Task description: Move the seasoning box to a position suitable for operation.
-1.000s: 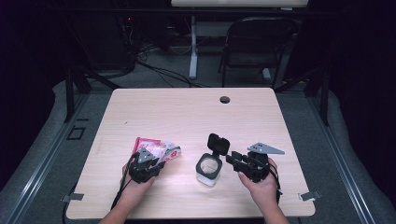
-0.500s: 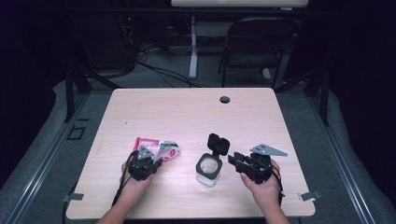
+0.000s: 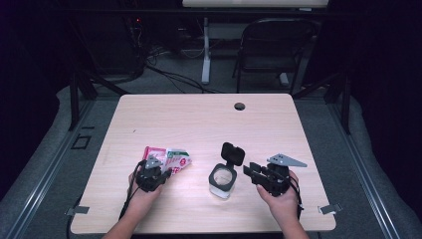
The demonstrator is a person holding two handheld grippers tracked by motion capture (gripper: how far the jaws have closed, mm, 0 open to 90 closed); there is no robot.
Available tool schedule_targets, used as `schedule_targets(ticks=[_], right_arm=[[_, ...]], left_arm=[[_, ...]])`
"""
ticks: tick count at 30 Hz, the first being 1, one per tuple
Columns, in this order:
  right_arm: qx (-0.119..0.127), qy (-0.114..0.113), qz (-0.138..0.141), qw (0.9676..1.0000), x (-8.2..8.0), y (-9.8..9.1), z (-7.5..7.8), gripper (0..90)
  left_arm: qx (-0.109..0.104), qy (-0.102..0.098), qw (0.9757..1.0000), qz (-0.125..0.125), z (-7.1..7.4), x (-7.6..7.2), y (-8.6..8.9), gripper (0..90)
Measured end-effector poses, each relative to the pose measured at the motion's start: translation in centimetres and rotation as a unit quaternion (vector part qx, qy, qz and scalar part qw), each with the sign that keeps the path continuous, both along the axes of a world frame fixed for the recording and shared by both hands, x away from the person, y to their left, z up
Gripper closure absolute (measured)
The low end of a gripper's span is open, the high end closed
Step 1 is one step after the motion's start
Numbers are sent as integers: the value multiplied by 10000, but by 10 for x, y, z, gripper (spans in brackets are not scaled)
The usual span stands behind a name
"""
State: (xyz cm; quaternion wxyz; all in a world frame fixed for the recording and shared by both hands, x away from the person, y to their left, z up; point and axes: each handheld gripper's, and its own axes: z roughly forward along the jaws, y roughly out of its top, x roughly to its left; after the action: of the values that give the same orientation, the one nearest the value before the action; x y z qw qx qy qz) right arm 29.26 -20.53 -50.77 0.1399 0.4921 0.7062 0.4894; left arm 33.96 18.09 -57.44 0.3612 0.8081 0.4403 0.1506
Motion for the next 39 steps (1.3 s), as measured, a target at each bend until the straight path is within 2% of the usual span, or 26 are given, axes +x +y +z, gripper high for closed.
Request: schedule_targets(ticks=[1,7,9,10,17,22,24,25,26,30,39], right_arm=[[-18,13,0,10000,0,0,0,662],[-49,20,25,10000,0,1,0,660],[-47,19,24,10000,0,1,-1,660],[-48,19,24,10000,0,1,-1,660],[-2,5,8,10000,0,1,0,655],[-27,6,22,10000,1,1,0,655],[-20,5,29,10000,1,2,0,655],[-19,6,23,10000,1,2,0,655],[-22,7,30,10000,2,2,0,654],[-27,5,52,10000,2,3,0,654],[-8,-12,52,10000,4,3,0,652]], left_arm=[[-15,47,10000,-61,0,0,1,895],[-20,56,10000,-66,1,0,1,900],[2,6,10000,-21,1,0,1,900],[-15,65,9999,-81,2,1,1,900],[-47,17,10000,-41,5,0,3,900],[-122,17,9999,-56,10,-1,7,900],[-146,-17,9999,-36,12,-2,8,900],[-158,-83,9998,50,12,-3,8,900],[-194,-24,9998,-4,13,-2,10,900],[-277,-47,9996,69,17,-4,14,900],[-429,-164,9988,164,25,-5,25,900]])
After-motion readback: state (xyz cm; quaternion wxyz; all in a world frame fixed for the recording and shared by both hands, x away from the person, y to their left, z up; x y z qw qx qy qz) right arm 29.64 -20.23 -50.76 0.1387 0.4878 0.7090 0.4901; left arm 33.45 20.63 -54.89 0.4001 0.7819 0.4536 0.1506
